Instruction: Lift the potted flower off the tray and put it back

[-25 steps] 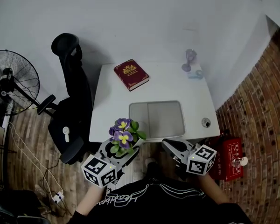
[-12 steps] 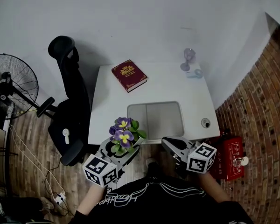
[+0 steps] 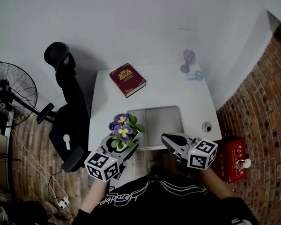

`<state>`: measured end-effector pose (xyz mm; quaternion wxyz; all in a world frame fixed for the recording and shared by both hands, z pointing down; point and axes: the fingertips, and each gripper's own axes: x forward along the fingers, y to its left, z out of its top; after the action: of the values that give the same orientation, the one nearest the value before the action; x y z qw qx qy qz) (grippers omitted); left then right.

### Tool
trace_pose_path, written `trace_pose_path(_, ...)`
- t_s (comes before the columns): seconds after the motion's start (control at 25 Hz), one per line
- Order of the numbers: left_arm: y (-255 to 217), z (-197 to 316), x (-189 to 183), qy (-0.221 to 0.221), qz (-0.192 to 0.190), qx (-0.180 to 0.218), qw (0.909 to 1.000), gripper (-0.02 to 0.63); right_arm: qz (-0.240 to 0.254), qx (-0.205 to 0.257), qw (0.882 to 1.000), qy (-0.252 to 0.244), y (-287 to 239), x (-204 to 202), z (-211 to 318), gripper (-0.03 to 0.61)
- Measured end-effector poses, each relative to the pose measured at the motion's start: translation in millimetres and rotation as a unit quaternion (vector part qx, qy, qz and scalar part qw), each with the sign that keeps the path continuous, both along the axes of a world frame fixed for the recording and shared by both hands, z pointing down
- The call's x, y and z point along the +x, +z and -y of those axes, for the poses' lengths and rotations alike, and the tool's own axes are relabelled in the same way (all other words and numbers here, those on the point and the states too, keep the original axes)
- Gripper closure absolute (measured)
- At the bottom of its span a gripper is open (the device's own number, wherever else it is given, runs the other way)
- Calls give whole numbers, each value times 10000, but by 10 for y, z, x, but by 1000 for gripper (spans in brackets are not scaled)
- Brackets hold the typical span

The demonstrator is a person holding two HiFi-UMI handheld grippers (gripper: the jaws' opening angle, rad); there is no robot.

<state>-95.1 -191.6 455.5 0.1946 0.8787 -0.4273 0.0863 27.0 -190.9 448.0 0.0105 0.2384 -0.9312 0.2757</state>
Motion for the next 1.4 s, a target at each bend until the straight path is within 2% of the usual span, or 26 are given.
trace_pose_path(0.36,303,526,31,-50,184,-146,9997,259,25,121,9999,-50,-82,45,440,580)
trace_pose_path(0.76,912,1016,48,-77,806,-371,9960,261,-102,85,9999,-92,26,121,880,580)
trace_pose_path(1.04,1306,1164,16,-120,1079,-555,9925,259,-176,39,9997,-178,168,155,1066,580)
trace_pose_path(1.4,1578,1218,-12,-134,1084,-661,9918,259,-282,-176,9990,-282,360,126,1123,580)
